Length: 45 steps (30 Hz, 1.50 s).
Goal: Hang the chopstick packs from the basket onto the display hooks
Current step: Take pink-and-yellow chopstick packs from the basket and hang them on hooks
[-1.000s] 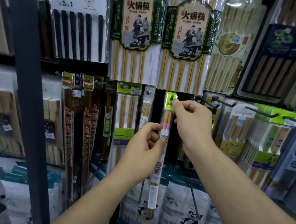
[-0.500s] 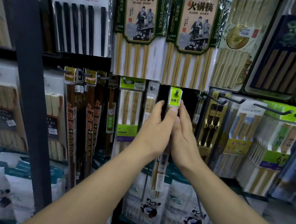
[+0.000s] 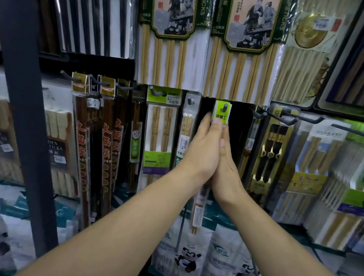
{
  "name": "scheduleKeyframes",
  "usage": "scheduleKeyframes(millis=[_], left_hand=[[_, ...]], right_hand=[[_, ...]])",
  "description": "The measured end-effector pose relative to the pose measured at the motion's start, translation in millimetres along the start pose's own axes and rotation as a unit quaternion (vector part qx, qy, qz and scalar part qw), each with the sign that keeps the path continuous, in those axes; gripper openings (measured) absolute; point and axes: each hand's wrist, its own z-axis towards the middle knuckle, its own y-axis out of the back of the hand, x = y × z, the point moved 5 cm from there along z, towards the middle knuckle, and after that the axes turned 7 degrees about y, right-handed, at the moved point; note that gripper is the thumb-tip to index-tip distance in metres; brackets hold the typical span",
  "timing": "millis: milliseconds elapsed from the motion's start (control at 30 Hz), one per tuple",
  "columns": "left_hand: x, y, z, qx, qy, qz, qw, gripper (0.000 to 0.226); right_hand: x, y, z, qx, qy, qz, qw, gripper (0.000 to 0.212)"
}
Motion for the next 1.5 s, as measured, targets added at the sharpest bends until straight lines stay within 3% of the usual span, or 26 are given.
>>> scheduleKeyframes(millis=[333, 467, 633, 800, 933, 1000, 1100, 1267, 1367, 1500], left_hand=[[-2, 7, -32, 0.008, -0.002, 0.044, 0.999, 0.064], [19, 28, -94, -0.043, -0.013, 0.058, 0.997, 0.058], [85, 70, -155, -0.1, 0.024, 0.111, 0.989, 0.016], [211, 134, -201, -0.111, 0.222, 0.263, 0.932, 0.008], [298, 190, -265, -0.108, 0.356, 0.432, 0.821, 0.025], [324, 211, -297, -0.12, 0.4, 0.454, 0.787, 0.035], [351, 226, -331, -0.117, 0.457, 0.387, 0.793, 0.047], [373, 227, -362, -0.146, 0.451, 0.348, 0.809, 0.02], [379, 228, -365, -0.161, 0.444, 0.333, 0.816, 0.023], [381, 230, -364, -0.159, 0.436, 0.332, 0.821, 0.025]], right_hand=[[0, 8, -16, -0.016, -0.008, 0.012, 1.0, 0.068], [-3, 22, -63, -0.061, -0.05, -0.019, 0.997, 0.07], [-29, 14, -158, -0.102, -0.127, -0.048, 0.985, 0.016], [-96, -22, -278, 0.048, -0.274, -0.1, 0.955, 0.008], [-164, -49, -378, 0.205, -0.365, -0.178, 0.891, 0.009], [-193, -61, -420, 0.269, -0.4, -0.211, 0.85, 0.01], [-225, -77, -467, 0.342, -0.41, -0.227, 0.815, 0.015], [-261, -94, -499, 0.412, -0.403, -0.257, 0.776, 0.011], [-279, -102, -495, 0.429, -0.371, -0.276, 0.776, 0.015], [-302, -107, -482, 0.413, -0.323, -0.333, 0.784, 0.048]])
